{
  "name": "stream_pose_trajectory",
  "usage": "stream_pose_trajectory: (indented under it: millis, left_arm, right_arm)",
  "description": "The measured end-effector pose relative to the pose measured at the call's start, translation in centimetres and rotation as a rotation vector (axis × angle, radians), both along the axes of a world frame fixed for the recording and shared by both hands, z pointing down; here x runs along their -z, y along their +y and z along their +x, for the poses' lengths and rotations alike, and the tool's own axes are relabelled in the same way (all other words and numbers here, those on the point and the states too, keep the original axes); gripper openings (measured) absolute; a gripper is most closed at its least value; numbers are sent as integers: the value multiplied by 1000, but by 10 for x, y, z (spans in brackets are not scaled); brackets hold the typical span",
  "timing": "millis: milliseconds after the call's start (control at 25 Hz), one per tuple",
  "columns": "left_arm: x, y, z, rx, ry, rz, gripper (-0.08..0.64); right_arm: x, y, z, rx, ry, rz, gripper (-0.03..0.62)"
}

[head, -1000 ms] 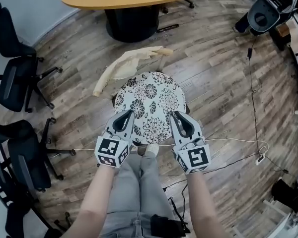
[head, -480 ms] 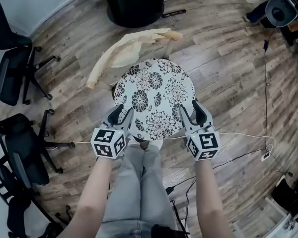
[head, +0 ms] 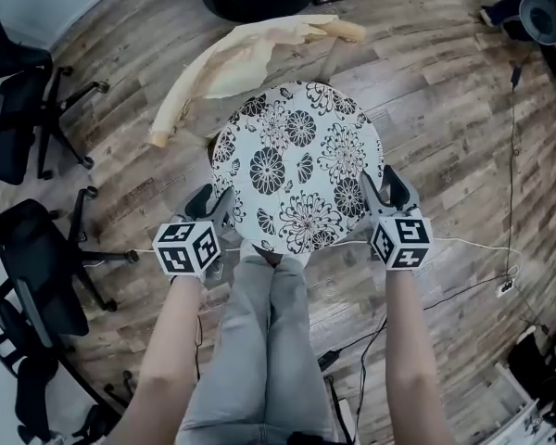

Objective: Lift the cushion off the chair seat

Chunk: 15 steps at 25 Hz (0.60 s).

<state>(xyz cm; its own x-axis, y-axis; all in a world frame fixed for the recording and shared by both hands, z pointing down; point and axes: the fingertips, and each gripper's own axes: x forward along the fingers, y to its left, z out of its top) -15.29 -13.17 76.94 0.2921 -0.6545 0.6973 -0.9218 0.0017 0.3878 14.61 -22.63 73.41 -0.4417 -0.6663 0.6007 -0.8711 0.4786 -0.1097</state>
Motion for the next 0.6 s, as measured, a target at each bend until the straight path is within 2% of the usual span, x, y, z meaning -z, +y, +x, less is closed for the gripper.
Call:
stream_pose_trajectory:
  millis: [320,600]
  left_arm:
    - [-37,10,-19,64,27,-65,201]
    - [-62,11,-21,116,60,-87,199]
  right_arm:
    - [-51,-12,15,23,53,-89,229]
    - [-86,-24,31,30,119,-146,229]
